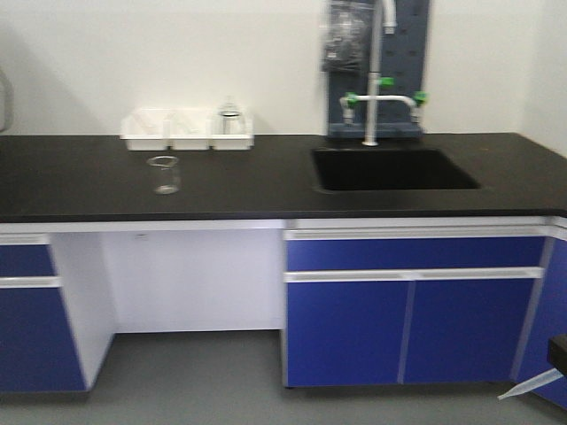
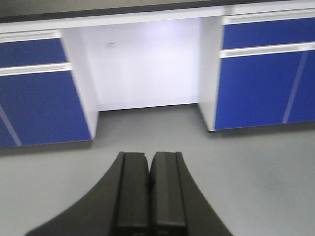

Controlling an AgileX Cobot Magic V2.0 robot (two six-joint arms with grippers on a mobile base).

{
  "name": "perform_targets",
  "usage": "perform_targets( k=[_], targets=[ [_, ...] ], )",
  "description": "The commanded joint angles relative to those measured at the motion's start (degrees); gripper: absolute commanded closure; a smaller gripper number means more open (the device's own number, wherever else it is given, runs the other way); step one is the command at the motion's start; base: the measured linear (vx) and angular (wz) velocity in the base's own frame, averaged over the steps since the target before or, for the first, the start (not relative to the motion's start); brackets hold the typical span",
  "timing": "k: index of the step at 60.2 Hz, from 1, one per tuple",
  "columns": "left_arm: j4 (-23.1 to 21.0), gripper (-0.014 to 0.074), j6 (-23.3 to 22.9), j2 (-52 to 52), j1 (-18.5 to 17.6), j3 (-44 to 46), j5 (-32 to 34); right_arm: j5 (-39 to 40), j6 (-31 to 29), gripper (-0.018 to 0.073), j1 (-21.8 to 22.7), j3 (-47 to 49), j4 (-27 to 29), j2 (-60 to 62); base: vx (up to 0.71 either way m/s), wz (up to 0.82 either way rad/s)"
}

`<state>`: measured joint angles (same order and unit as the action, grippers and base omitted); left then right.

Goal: Grab transparent chemical and place on left bench
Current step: 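Drive the base to the bench with white bins, holding the pipette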

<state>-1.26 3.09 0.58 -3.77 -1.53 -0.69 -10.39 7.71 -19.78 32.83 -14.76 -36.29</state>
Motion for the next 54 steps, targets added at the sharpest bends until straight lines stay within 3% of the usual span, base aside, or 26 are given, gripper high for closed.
perform_targets(
  k=[1,29,54],
  targets=[
    [-0.04,0.06,-0.45,1.1,-0.1,-0.93,4.49,4.51,-0.14,0.0562,-0.08,1.63,-0.31,0.0,0.09,0.7],
    [-0.04,0.06,-0.45,1.1,-0.1,-0.93,4.49,4.51,-0.14,0.0562,-0.08,1.63,-0.31,0.0,0.18,0.59],
    [-0.04,0.06,-0.45,1.1,-0.1,-0.93,4.49,4.56,-0.14,0.0562,-0.08,1.63,-0.31,0.0,0.29,0.34]
  ],
)
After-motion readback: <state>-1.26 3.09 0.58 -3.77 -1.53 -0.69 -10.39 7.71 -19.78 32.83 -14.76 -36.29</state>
